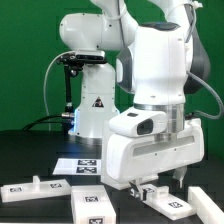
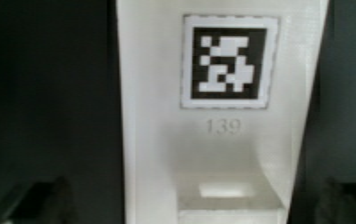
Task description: Assemble cabinet
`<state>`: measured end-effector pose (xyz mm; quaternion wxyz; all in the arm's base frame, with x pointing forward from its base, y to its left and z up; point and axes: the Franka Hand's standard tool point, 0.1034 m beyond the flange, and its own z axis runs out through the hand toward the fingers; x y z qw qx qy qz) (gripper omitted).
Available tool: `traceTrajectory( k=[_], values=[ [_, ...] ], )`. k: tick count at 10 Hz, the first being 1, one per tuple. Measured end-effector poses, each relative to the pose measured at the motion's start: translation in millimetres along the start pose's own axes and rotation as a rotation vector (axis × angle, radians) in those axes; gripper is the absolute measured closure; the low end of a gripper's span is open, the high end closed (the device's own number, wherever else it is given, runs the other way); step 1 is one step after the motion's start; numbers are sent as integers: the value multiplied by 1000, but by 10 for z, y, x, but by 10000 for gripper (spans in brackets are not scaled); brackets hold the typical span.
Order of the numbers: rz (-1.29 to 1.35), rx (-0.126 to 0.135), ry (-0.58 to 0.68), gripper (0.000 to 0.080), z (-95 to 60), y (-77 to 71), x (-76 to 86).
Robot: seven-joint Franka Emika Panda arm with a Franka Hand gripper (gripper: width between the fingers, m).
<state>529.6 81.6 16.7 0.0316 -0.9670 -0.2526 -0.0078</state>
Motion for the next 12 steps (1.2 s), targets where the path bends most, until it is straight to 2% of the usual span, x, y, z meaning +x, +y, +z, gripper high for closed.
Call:
traceTrajectory(
  k=[1,2,3,5,6,7,9,10,12],
  values=[
    [0,0,0,263,1,0,-1],
    [0,0,0,457,1,0,-1],
    [0,0,0,543,0,0,-1],
    [-15,1,-3,543,-6,26,-12],
    [-39,4,-13,543,-62,165,-44],
    [-53,9,-26,543,-171,309,-61],
    [-79,9,-31,543,-488,585,-54],
    [-72,3,-21,543,-580,656,-22],
    [-76,9,-28,541,-503,609,-42]
  ],
)
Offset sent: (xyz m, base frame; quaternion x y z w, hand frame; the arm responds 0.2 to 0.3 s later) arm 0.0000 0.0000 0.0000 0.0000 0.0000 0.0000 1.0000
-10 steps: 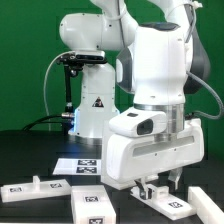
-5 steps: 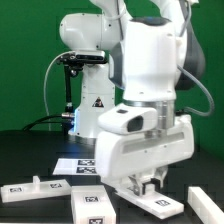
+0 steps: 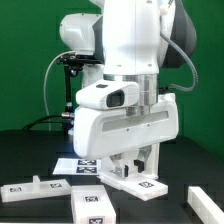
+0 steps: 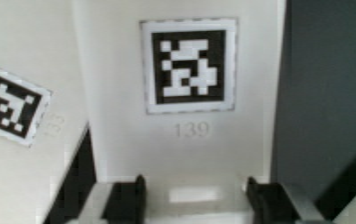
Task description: Assemble cabinet
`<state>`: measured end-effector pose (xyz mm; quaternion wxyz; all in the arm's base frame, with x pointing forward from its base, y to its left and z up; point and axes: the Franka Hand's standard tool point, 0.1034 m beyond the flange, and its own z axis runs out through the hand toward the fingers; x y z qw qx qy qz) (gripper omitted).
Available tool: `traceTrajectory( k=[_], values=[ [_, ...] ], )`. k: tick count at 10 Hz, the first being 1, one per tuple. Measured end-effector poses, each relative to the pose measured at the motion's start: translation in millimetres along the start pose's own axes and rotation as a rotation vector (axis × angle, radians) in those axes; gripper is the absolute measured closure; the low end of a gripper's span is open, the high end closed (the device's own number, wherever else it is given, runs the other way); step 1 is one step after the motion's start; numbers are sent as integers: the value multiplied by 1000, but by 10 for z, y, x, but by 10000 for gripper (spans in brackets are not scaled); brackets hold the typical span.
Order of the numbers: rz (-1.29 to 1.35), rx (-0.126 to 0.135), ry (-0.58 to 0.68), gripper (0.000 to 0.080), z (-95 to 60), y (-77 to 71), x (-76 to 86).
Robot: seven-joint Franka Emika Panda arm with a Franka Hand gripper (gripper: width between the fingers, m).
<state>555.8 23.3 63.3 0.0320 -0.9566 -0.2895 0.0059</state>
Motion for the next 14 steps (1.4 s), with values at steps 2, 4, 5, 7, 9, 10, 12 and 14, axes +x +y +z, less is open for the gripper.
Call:
traceTrajectory(
  k=[2,4,5,7,9,10,12,14],
  values=[
    [-33,19,5,540,21,181,-206],
    [-54,27,-10,540,-164,366,-590],
    [-28,24,-13,540,-143,332,-856],
    [-28,25,-14,540,-149,317,-815],
    [-51,26,-13,540,-150,342,-848],
    [-67,24,-9,540,-181,434,-947],
    [-82,28,-17,540,-243,625,-1257],
    [-147,30,-16,540,-210,721,-1500]
  ],
)
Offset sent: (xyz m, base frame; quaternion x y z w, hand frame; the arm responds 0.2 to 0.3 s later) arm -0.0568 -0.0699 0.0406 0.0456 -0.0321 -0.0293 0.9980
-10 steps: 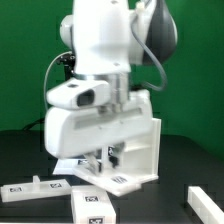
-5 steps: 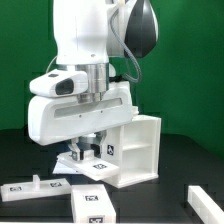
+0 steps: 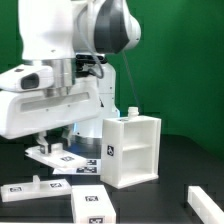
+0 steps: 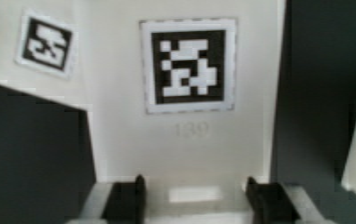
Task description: Assemble cabinet
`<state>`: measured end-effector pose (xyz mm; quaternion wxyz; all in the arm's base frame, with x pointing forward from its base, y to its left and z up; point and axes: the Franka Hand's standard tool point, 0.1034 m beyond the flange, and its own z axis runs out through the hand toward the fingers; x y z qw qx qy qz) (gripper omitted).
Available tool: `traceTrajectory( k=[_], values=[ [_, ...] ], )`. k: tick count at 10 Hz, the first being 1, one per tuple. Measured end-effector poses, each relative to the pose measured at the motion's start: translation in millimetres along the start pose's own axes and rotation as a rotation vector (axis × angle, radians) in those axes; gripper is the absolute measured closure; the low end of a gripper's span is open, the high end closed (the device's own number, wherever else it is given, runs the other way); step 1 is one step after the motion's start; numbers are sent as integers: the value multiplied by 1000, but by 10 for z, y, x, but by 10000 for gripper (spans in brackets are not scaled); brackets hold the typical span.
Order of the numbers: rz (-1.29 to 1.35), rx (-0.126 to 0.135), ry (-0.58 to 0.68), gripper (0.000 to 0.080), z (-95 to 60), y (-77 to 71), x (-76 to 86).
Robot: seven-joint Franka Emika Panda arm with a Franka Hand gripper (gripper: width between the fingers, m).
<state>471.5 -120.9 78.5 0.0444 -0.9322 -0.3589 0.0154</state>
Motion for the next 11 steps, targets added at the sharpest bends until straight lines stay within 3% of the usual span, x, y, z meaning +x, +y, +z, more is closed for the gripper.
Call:
traceTrajectory(
  k=[1,2,4,5,6,8,11],
  values=[
    [-13,-3,3,540,82,-127,-146],
    [-7,8,-1,540,118,-228,-180],
    [-47,6,-1,540,126,-195,-161],
    [-159,18,-6,540,185,-226,-170],
    [-309,40,-7,540,201,-193,-305],
    [-498,102,-1,540,293,-15,-758],
    [-478,110,-1,540,336,13,-821]
  ],
)
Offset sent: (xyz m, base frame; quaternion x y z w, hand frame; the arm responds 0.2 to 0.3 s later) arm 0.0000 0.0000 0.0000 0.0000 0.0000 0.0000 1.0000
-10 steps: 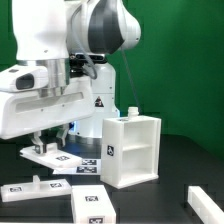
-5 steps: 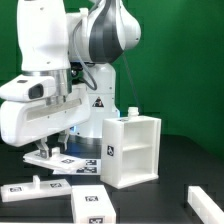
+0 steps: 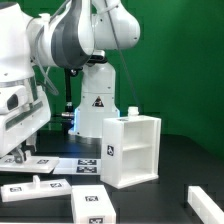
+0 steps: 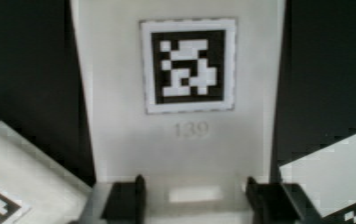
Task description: Assemble cabinet
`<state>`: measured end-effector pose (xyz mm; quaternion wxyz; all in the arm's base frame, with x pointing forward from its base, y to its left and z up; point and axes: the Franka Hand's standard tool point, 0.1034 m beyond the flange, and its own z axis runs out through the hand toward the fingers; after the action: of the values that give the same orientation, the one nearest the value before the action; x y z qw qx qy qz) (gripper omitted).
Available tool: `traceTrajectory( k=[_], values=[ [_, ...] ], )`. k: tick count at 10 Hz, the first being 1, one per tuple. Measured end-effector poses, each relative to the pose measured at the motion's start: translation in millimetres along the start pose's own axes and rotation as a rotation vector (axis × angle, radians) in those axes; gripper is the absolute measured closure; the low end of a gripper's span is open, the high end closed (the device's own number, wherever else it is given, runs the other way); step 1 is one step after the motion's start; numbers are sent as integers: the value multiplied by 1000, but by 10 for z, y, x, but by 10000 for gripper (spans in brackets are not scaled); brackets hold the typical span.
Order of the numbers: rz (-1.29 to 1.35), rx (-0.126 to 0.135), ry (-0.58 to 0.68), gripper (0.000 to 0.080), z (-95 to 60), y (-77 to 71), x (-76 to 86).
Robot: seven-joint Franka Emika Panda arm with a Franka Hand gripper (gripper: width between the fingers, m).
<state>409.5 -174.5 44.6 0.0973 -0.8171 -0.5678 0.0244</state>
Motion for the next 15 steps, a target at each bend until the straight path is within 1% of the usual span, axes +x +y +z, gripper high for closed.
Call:
traceTrajectory(
  k=[1,4,5,9,10,12,13,14,15],
  values=[
    [-3,1,0,540,9,-2,-8],
    [-138,-7,-5,540,160,-7,-96],
    [-181,-2,-5,540,210,-21,-106],
    [-186,1,-5,540,226,-21,-110],
    [-176,-2,-5,372,216,-16,-108],
    [-74,-38,-11,98,19,55,-61],
    [-16,-54,-12,98,-120,90,-2],
    [41,-68,-24,20,-271,132,117],
    [122,-92,-29,6,-409,240,301]
  ],
)
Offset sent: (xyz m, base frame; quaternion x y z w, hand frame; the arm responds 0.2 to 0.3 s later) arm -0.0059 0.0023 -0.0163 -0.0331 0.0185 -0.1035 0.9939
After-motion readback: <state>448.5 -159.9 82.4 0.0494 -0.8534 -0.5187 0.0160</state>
